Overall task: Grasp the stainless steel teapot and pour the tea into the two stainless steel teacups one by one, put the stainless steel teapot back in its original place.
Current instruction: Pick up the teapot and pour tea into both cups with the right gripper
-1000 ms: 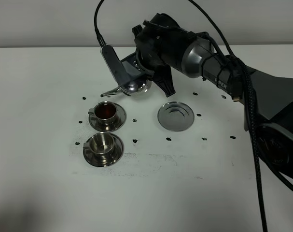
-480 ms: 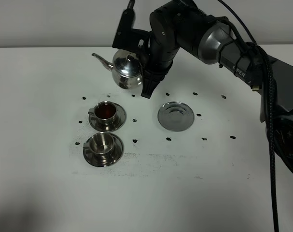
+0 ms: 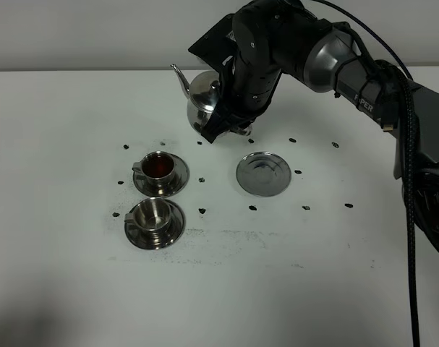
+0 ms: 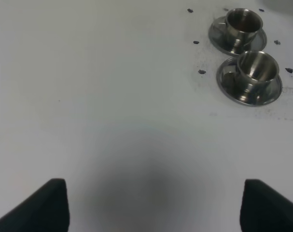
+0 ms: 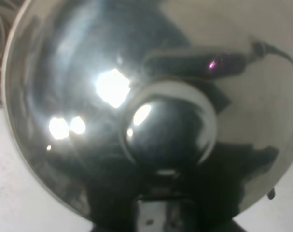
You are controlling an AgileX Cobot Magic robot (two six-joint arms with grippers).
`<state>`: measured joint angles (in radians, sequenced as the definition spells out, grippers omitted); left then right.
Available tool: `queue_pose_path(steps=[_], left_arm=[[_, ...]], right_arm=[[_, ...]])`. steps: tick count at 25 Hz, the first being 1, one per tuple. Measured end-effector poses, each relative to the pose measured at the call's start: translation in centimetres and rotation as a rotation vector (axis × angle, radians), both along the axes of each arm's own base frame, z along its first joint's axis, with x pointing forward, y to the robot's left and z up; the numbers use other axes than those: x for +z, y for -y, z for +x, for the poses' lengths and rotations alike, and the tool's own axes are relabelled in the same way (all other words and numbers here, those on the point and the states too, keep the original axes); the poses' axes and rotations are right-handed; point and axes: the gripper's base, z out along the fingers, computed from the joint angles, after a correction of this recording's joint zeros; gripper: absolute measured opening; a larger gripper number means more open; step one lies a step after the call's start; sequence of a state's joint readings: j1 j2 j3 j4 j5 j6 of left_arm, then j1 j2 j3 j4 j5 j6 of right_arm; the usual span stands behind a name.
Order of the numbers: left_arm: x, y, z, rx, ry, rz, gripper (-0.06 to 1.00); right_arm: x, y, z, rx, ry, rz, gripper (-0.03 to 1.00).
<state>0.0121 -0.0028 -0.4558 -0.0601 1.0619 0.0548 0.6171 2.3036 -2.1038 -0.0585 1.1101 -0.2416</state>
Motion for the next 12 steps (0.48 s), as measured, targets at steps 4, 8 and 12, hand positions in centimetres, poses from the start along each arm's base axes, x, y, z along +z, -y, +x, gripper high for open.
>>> queue_pose_path(steps=[4, 8, 12], left_arm=[[0.0, 0.0, 0.0, 0.0, 0.0, 0.0, 0.69], [0.0, 0.0, 0.0, 0.0, 0.0, 0.0, 0.69], [0.0, 0.0, 0.0, 0.0, 0.0, 0.0, 0.69]], right_arm=[[-0.9, -0.3, 0.0, -0.005, -0.017, -0.004, 0.17], [-2.2, -0.8, -0.1, 0.005, -0.036, -0.023, 0.17], [-3.2, -1.0, -0.1, 0.008, -0.05, -0.033, 0.17]])
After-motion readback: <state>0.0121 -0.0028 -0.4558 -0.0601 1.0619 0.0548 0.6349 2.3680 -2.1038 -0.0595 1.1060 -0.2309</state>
